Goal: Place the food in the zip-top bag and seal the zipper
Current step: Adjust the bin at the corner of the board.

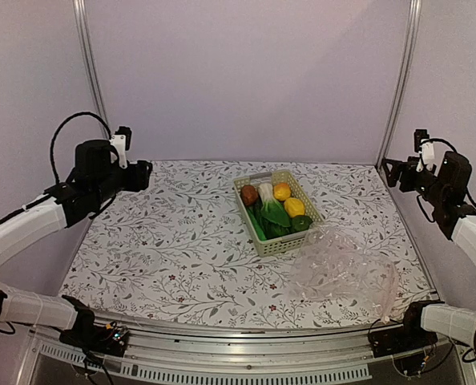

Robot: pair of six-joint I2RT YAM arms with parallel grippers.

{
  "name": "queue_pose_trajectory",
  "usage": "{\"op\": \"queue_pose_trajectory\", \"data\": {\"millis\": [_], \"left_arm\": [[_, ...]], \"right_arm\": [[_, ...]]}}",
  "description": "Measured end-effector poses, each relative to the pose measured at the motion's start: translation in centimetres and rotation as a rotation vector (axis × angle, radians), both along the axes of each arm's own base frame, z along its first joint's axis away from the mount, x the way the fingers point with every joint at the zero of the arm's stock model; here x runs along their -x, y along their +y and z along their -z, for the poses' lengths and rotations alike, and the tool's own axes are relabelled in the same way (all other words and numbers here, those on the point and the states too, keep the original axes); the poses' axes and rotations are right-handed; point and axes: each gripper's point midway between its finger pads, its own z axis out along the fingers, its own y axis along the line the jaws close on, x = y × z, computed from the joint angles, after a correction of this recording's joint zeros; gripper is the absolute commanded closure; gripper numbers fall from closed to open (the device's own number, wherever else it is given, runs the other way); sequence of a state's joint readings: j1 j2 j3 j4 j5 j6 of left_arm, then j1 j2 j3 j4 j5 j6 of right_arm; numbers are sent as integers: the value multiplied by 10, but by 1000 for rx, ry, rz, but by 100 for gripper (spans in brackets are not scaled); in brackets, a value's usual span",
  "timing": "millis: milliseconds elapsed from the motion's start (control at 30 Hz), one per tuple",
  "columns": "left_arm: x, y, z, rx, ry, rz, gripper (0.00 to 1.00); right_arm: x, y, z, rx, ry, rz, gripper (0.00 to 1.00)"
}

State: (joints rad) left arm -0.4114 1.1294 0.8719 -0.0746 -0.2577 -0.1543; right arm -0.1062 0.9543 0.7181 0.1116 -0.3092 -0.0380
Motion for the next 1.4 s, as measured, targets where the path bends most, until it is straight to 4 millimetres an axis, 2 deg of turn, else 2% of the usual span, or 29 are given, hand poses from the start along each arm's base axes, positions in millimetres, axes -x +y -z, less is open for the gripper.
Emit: {"op": "queue_pose_trajectory", "data": {"millis": [100, 233, 367, 500, 700, 867, 1033, 1133, 1267, 1400], "left_arm": [[-7, -21, 2, 19, 40, 17, 32], [-15, -60, 3, 66, 94, 45, 31], [-22, -114, 14, 89, 173, 78, 31], [-24, -161, 45, 95, 281, 86, 31], [-20, -209, 108, 80, 449, 86, 32], [-19, -243, 133, 88, 517, 112, 34], [-26, -265, 143, 111, 559, 123, 37], [-30, -273, 153, 110, 593, 119, 43], [-25, -272, 171, 84, 650, 103, 55], [-20, -267, 180, 62, 685, 94, 67]], "right_arm": [[0, -1, -3, 3, -19, 2, 1], [0, 1, 2, 14, -27, -12, 1], [4, 11, 12, 43, -21, -77, 1], [7, 22, 15, 75, -27, -150, 1], [11, 31, 15, 113, -43, -216, 1], [12, 35, 17, 133, -48, -243, 1], [13, 37, 18, 146, -48, -259, 1], [14, 38, 19, 153, -48, -264, 1], [14, 39, 20, 160, -47, -269, 1], [15, 40, 21, 162, -43, -276, 1]]}}
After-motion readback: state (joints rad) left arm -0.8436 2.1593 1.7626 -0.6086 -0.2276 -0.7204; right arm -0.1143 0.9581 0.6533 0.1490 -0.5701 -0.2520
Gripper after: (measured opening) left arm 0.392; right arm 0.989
